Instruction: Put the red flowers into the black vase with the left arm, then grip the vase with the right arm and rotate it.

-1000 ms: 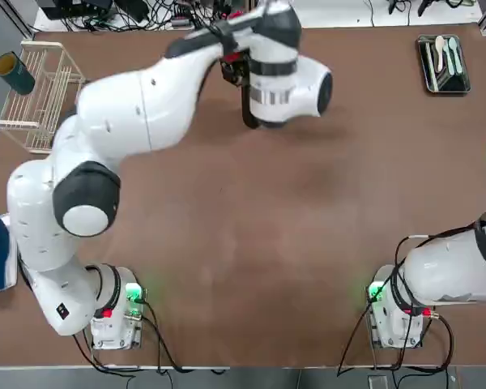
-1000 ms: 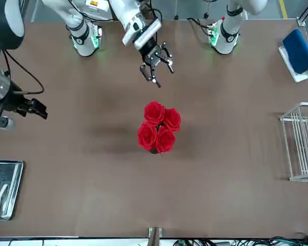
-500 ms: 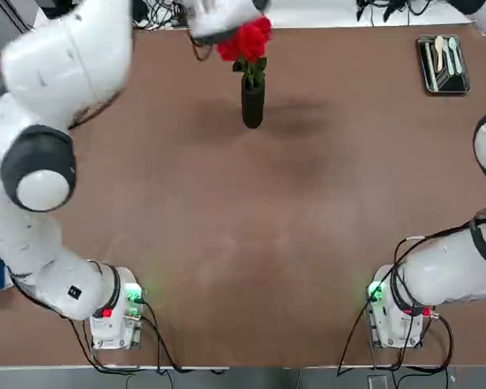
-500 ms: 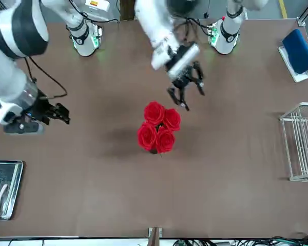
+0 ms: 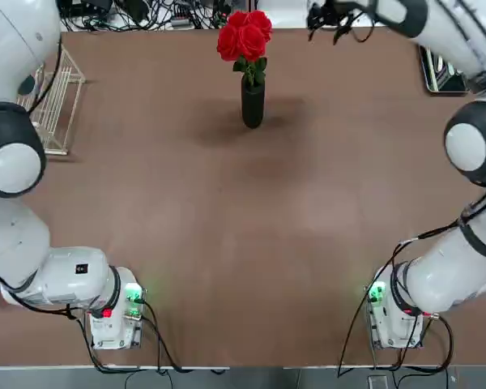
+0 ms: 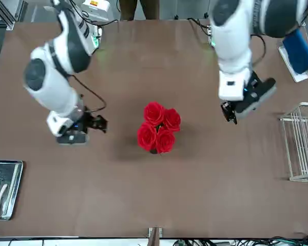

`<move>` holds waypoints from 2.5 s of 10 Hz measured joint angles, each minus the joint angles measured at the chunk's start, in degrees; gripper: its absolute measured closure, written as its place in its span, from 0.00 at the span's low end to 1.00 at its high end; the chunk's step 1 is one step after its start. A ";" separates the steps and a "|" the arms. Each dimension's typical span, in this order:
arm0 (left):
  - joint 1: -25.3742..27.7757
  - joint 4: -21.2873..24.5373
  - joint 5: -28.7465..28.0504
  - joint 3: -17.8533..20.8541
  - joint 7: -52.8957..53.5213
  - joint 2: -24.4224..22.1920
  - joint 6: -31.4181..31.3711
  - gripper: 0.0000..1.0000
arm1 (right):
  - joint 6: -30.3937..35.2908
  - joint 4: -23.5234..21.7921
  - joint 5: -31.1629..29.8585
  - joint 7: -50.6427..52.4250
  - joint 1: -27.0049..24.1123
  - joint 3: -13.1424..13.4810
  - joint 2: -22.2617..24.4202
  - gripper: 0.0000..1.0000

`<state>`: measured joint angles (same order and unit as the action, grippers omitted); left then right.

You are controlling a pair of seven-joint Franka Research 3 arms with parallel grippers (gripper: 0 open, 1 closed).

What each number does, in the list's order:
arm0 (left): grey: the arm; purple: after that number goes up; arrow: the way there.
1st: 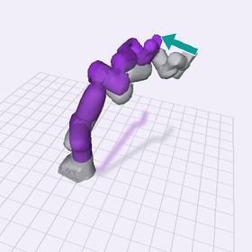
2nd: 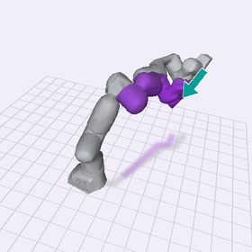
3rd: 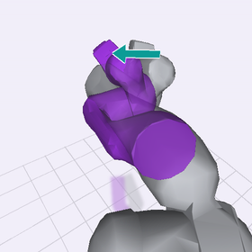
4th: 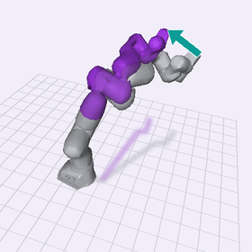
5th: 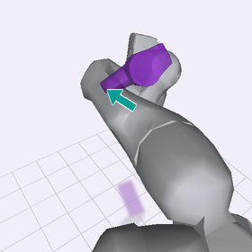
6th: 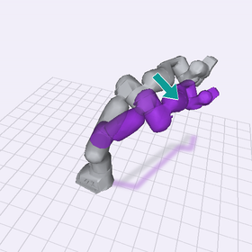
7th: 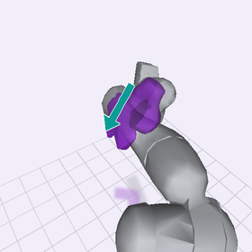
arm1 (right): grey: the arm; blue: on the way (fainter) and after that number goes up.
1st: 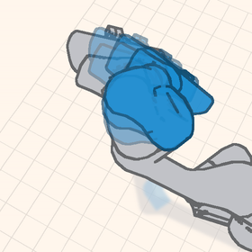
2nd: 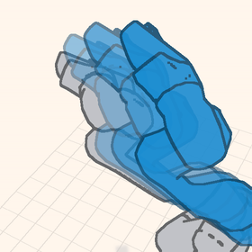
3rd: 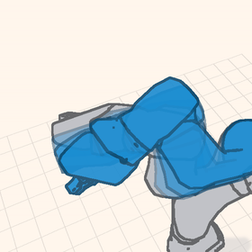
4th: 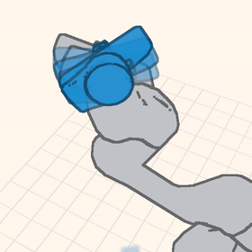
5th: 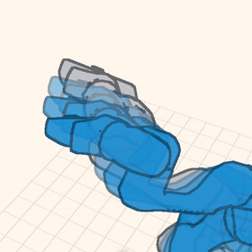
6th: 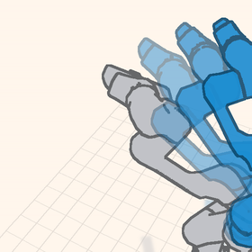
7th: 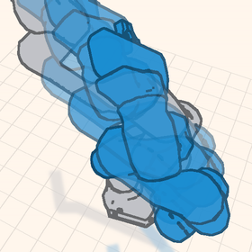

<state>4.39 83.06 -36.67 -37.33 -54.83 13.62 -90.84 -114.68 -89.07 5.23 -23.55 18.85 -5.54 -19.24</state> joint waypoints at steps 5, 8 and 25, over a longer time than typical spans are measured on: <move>8.76 -0.14 13.72 -0.09 16.86 -0.11 2.05 0.00 | -9.96 -0.11 0.01 -4.97 6.60 0.06 -8.42 0.00; 15.60 -0.39 21.16 -0.12 22.55 -1.39 2.05 0.00 | -11.99 -0.01 0.01 -5.11 8.47 0.07 -10.01 0.00; -9.67 9.99 34.43 30.67 32.52 -11.67 -3.28 0.00 | -19.19 0.49 1.40 -5.06 9.16 -3.26 -13.92 0.30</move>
<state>-5.28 93.06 -2.24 -6.65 -22.31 1.95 -94.13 -133.87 -88.57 6.63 -28.62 28.02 -8.80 -33.16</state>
